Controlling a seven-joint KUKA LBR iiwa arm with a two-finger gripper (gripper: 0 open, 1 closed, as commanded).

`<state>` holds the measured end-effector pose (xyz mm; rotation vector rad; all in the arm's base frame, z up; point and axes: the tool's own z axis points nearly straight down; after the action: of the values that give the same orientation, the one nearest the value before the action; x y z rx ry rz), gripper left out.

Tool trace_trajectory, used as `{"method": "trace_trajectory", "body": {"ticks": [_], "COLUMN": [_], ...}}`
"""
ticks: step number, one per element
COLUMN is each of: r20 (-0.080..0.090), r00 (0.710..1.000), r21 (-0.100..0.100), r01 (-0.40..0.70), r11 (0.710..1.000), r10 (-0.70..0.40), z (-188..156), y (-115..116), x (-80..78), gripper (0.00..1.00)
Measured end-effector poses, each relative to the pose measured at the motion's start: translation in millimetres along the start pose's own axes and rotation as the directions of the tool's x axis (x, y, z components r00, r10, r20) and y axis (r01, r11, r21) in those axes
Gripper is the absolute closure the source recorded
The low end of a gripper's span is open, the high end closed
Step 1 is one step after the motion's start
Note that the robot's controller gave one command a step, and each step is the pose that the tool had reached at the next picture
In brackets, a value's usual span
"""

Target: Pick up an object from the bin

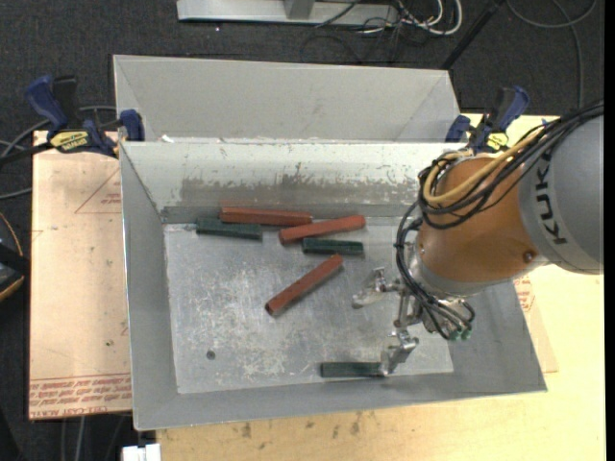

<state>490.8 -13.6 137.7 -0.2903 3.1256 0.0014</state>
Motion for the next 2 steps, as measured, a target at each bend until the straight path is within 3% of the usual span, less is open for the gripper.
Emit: {"method": "trace_trajectory", "body": {"ticks": [1, 2], "r20": [-0.009, 0.004], "r00": [0.999, 0.915], "r21": [-0.003, 0.004], "r01": [0.053, 0.402], "r11": [0.999, 0.915], "r10": [-0.053, -0.402], "z": [-14.8, 22.1], "y": [-28.2, 4.1], "x": [-17.7, -12.6], "gripper": [0.00, 0.00]}}
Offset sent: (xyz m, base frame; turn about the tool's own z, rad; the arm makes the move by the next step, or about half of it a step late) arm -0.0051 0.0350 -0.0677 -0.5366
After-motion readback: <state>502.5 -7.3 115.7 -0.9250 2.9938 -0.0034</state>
